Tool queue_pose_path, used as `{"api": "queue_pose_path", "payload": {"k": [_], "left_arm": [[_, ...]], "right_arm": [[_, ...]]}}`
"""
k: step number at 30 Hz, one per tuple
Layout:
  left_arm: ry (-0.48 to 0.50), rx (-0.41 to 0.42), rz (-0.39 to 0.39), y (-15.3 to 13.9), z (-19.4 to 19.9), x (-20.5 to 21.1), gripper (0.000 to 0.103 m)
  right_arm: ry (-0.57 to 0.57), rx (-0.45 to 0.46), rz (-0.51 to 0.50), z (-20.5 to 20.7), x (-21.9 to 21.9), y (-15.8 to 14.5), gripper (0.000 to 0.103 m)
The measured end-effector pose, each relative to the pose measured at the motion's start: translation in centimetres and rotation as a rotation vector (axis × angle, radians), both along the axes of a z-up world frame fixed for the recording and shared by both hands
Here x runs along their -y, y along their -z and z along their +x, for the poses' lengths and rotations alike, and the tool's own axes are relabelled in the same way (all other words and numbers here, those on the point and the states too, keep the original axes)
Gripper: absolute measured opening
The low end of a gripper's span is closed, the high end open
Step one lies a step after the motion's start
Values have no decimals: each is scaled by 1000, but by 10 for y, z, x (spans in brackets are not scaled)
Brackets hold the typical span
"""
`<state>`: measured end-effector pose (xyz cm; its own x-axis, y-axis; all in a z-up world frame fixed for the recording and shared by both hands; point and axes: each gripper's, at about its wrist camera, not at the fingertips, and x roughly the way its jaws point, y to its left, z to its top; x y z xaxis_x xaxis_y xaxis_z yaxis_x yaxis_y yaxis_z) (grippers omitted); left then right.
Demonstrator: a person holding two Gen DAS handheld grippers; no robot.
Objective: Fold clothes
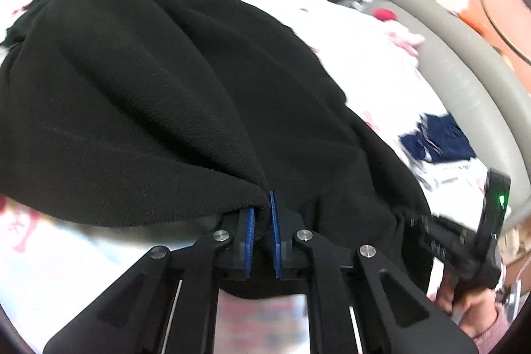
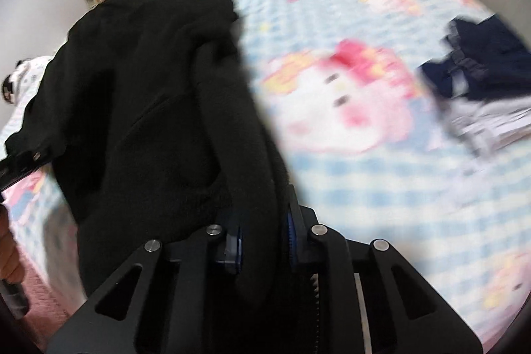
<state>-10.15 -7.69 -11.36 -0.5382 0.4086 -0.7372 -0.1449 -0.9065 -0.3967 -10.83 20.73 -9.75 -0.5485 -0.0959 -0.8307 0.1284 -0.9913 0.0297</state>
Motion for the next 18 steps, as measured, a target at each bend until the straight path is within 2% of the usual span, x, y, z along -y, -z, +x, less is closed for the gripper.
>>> {"api": "queue_pose_path", "payload": {"k": [4, 7, 9, 10, 13, 15, 17, 18], "left_arm": [[51, 37, 17, 2, 6, -34, 9], [137, 51, 34, 2, 23, -68, 9], [221, 61, 81, -6, 33, -89, 2], [263, 64, 101, -10, 38, -101, 2], [321, -3, 25, -25, 58, -130, 3], [286, -22, -22, -28, 60, -129, 5], [258, 8, -11, -22, 52, -113, 22], [221, 29, -15, -17, 47, -101, 47]], "right_arm": [[45, -79, 46, 14, -24, -26, 17], [86, -138, 24, 16, -35, -52, 17], [108, -178, 16, 7, -41, -69, 17], [121, -191, 12, 0, -46, -76, 17], [164, -222, 19, 1, -68, -92, 17], [213, -226, 45, 4, -85, -94, 18], [230, -174, 54, -1, -97, -84, 18], [227, -141, 26, -2, -101, -77, 20]]}}
